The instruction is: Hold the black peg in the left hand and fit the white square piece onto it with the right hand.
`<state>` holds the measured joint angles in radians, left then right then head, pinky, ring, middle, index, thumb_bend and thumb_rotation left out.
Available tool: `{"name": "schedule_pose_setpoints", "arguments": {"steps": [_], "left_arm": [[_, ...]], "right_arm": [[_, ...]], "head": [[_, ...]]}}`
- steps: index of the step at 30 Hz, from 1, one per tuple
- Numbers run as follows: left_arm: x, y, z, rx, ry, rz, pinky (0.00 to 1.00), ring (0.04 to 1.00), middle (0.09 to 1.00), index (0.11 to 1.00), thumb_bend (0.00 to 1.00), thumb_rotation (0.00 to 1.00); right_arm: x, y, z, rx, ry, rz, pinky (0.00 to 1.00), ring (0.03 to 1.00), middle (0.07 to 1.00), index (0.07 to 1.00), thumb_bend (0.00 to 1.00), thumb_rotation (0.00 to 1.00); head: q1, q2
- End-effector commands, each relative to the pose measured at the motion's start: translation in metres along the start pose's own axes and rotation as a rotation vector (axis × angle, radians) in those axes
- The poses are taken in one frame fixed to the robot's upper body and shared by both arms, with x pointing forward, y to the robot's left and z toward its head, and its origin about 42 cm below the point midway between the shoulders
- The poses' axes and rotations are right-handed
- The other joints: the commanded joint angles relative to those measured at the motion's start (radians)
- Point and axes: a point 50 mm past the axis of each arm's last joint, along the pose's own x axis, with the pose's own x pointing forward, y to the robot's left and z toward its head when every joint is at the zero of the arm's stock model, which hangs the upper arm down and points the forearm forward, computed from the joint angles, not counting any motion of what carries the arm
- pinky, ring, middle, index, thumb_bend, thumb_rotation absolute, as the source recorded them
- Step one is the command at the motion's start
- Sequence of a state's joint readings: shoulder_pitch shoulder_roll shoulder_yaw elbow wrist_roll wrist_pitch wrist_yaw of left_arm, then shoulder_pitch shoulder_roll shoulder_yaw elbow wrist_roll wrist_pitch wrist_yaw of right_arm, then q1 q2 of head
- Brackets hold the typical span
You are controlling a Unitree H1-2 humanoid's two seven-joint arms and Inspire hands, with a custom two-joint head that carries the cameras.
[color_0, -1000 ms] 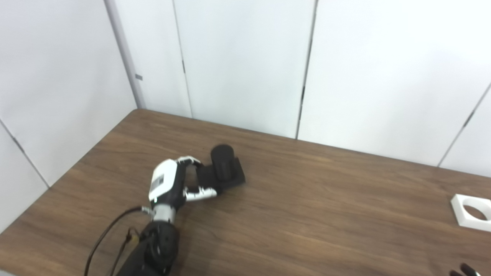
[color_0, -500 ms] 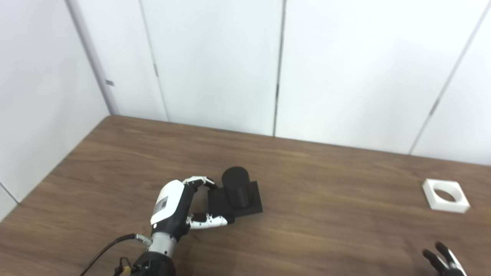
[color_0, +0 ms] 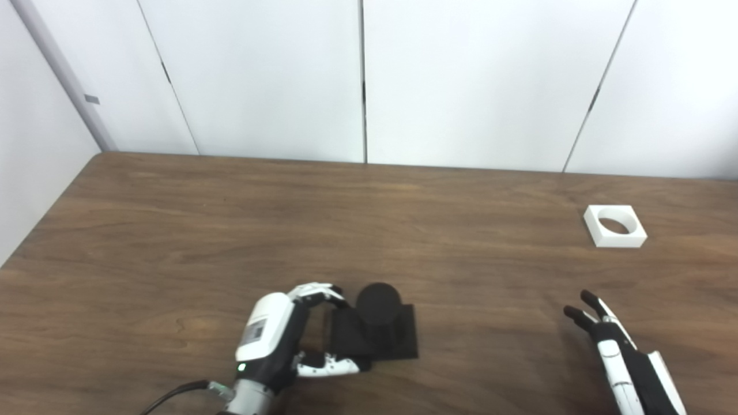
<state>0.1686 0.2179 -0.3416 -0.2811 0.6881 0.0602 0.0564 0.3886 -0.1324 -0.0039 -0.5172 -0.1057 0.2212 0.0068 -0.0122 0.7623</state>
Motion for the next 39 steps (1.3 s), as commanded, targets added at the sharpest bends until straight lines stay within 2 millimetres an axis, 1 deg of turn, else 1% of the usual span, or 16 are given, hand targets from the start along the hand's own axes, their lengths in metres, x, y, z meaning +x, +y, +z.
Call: {"name": "schedule_pose_setpoints", "arguments": {"steps": [1, 5, 10, 13, 18, 27, 29, 32, 33, 35, 36, 37, 38, 39], "left_arm": [[-0.005, -0.011, 0.009, -0.002, -0.045, -0.052, 0.82, 0.819, 0.762, 0.486, 0.52, 0.04], [-0.009, -0.022, 0.014, -0.005, -0.083, -0.103, 0.87, 0.824, 0.763, 0.485, 0.52, 0.05], [-0.01, -0.032, 0.013, 0.006, -0.123, -0.176, 0.9, 0.833, 0.768, 0.485, 0.52, 0.05], [-0.011, -0.033, 0.013, 0.022, -0.131, -0.197, 0.92, 0.834, 0.768, 0.484, 0.52, 0.05], [-0.014, -0.034, 0.011, 0.067, -0.143, -0.22, 0.94, 0.828, 0.764, 0.484, 0.52, 0.05], [-0.015, -0.035, 0.005, 0.135, -0.126, -0.249, 0.95, 0.833, 0.765, 0.485, 0.52, 0.05], [-0.013, -0.035, 0.004, 0.138, -0.121, -0.25, 0.95, 0.836, 0.767, 0.485, 0.52, 0.05], [-0.011, -0.033, 0.001, 0.138, -0.115, -0.252, 0.95, 0.838, 0.768, 0.485, 0.52, 0.05], [-0.011, -0.032, 0.001, 0.137, -0.114, -0.253, 0.95, 0.839, 0.768, 0.484, 0.52, 0.05], [-0.01, -0.03, -0.003, 0.14, -0.112, -0.255, 0.94, 0.838, 0.766, 0.484, 0.52, 0.05], [-0.009, -0.029, -0.005, 0.143, -0.112, -0.258, 0.94, 0.837, 0.764, 0.484, 0.52, 0.05], [-0.009, -0.028, -0.007, 0.147, -0.11, -0.261, 0.94, 0.835, 0.764, 0.484, 0.52, 0.05], [-0.009, -0.026, -0.009, 0.149, -0.108, -0.262, 0.94, 0.835, 0.764, 0.484, 0.52, 0.05], [-0.009, -0.025, -0.01, 0.15, -0.107, -0.262, 0.93, 0.836, 0.763, 0.485, 0.52, 0.05]], "right_arm": [[0.001, 0.005, 0.017, 0.026, -0.072, -0.018, 0.99, 0.911, 0.849, 0.924, 0.44, 1.0], [0.001, 0.005, 0.019, 0.029, -0.075, -0.018, 0.99, 0.909, 0.845, 0.923, 0.45, 1.0], [0.0, 0.006, 0.021, 0.017, -0.075, -0.022, 0.99, 0.906, 0.845, 0.92, 0.46, 1.0], [0.001, 0.006, 0.023, 0.004, -0.075, -0.023, 0.97, 0.905, 0.845, 0.921, 0.45, 1.0], [0.001, 0.007, 0.024, 0.001, -0.074, -0.024, 0.98, 0.903, 0.843, 0.917, 0.46, 1.0], [0.002, 0.008, 0.027, 0.009, -0.069, -0.028, 0.97, 0.896, 0.833, 0.912, 0.46, 1.0], [0.002, 0.008, 0.027, 0.006, -0.071, -0.03, 0.96, 0.894, 0.833, 0.911, 0.46, 1.0], [0.005, 0.005, 0.03, -0.005, -0.075, -0.033, 0.97, 0.893, 0.833, 0.903, 0.45, 1.0], [0.005, 0.002, 0.034, -0.022, -0.08, -0.035, 0.97, 0.896, 0.839, 0.897, 0.47, 0.97], [0.009, -0.005, 0.044, -0.107, -0.102, -0.04, 0.92, 0.889, 0.851, 0.879, 0.51, 0.78], [0.013, -0.01, 0.049, -0.182, -0.122, -0.046, 0.88, 0.879, 0.859, 0.874, 0.53, 0.68], [0.017, -0.015, 0.055, -0.255, -0.136, -0.051, 0.84, 0.865, 0.862, 0.859, 0.57, 0.52], [0.022, -0.019, 0.059, -0.321, -0.146, -0.053, 0.85, 0.877, 0.871, 0.853, 0.61, 0.45], [0.026, -0.022, 0.062, -0.36, -0.149, -0.055, 0.88, 0.898, 0.88, 0.848, 0.65, 0.4]], "head": [[-0.002, 0.001], [-0.017, 0.019], [-0.028, 0.032], [-0.041, 0.043], [-0.052, 0.054], [-0.055, 0.057], [-0.1, 0.059], [-0.128, 0.061], [-0.128, 0.061], [-0.147, 0.059], [-0.151, 0.059], [-0.167, 0.058], [-0.181, 0.055], [-0.186, 0.054]]}}
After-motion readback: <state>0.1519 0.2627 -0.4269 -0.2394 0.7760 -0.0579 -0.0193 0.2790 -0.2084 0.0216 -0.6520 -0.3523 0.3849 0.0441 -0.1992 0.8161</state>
